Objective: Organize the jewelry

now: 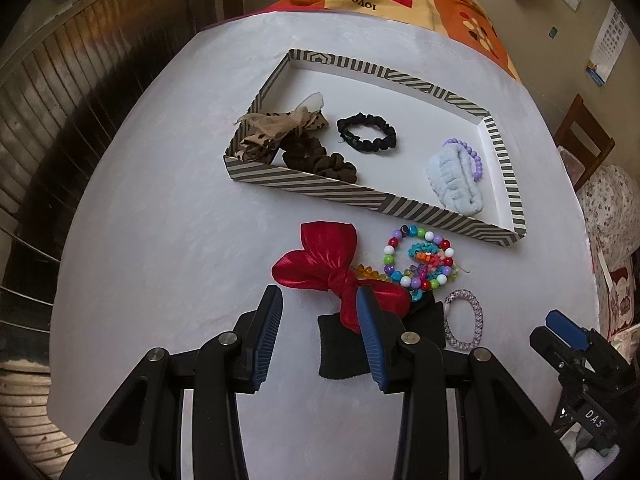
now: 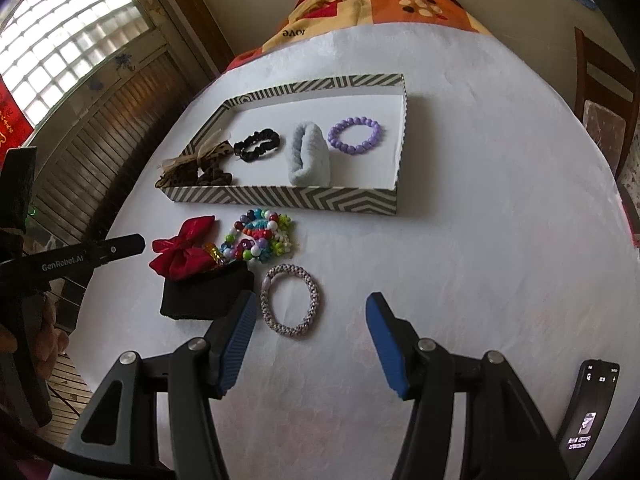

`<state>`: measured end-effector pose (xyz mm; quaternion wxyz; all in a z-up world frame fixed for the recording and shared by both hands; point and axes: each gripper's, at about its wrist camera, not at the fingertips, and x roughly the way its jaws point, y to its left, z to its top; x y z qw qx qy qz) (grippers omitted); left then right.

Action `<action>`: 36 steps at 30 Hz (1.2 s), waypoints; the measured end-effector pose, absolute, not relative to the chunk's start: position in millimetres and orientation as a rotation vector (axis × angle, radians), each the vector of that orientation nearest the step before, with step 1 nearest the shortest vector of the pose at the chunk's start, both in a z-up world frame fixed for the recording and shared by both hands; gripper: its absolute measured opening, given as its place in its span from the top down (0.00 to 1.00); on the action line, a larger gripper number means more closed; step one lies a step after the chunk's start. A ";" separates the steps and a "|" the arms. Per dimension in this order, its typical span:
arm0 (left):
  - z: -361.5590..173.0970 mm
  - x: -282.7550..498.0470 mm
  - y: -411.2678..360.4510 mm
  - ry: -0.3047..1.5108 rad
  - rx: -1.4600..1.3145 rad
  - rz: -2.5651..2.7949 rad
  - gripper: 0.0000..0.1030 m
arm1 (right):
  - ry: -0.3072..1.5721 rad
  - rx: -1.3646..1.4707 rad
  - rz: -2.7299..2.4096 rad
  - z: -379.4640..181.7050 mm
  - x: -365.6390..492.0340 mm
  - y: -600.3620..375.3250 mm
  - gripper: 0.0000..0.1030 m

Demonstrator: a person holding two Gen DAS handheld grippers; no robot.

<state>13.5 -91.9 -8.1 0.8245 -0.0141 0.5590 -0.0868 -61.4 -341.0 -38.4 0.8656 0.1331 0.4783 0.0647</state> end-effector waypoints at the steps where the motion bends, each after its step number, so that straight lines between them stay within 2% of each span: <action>1: -8.4 13.3 -92.2 1.190 -0.029 -0.185 0.85 | 1.001 0.276 0.133 -38.1 -61.0 -341.2 0.42; 7: -9.9 13.2 -94.0 1.190 -0.034 -0.185 0.85 | 1.004 0.274 0.129 -38.5 -59.2 -341.4 0.39; 29: -17.1 18.8 -87.3 1.214 -0.043 -0.175 0.85 | 1.041 0.267 0.135 -49.3 -51.4 -334.9 0.38; 36: -28.1 28.1 -73.0 1.274 -0.172 -0.218 0.85 | 1.069 0.246 0.129 -59.7 -47.1 -331.5 0.38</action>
